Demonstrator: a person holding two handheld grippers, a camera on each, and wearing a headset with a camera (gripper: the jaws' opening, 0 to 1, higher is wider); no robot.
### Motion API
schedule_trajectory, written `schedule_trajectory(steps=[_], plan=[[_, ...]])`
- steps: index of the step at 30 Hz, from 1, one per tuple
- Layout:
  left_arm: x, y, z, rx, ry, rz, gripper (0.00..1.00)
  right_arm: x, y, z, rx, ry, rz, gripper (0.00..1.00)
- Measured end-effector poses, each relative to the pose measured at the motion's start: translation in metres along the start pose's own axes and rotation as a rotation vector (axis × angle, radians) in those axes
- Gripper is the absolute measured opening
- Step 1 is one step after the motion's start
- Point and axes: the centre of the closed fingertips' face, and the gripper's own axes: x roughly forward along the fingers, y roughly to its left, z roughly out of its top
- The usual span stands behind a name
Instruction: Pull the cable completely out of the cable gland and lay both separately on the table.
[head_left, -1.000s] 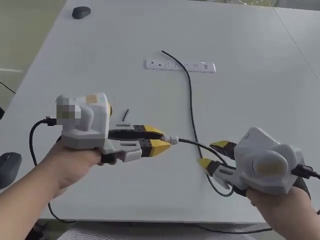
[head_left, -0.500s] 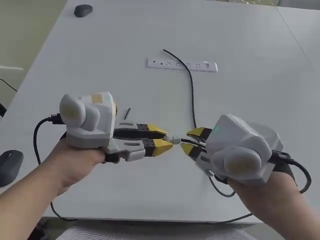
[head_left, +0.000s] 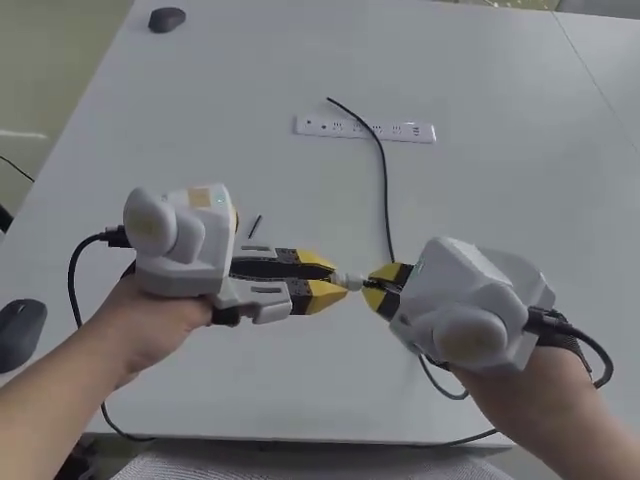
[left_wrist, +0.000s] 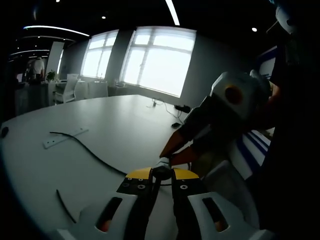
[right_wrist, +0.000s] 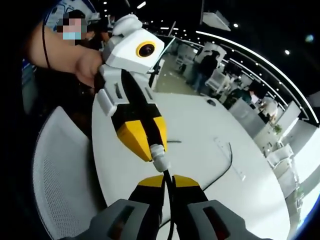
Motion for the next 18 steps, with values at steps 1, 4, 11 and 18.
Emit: schedule_trajectory(steps=[1, 4, 11, 18], plan=[[0.000, 0.000, 0.001, 0.002, -0.001, 0.000, 0.15, 0.000, -0.001, 0.000, 0.006, -0.001, 0.000, 0.00], [0.000, 0.002, 0.001, -0.001, -0.002, 0.004, 0.15, 0.001, -0.005, -0.006, 0.029, 0.009, -0.010, 0.00], [0.000, 0.005, 0.002, -0.006, -0.007, 0.011, 0.15, 0.000, -0.013, -0.018, 0.141, 0.013, -0.021, 0.00], [0.001, 0.006, 0.005, -0.007, -0.013, 0.010, 0.15, -0.002, -0.020, -0.026, 0.240, 0.017, -0.032, 0.00]])
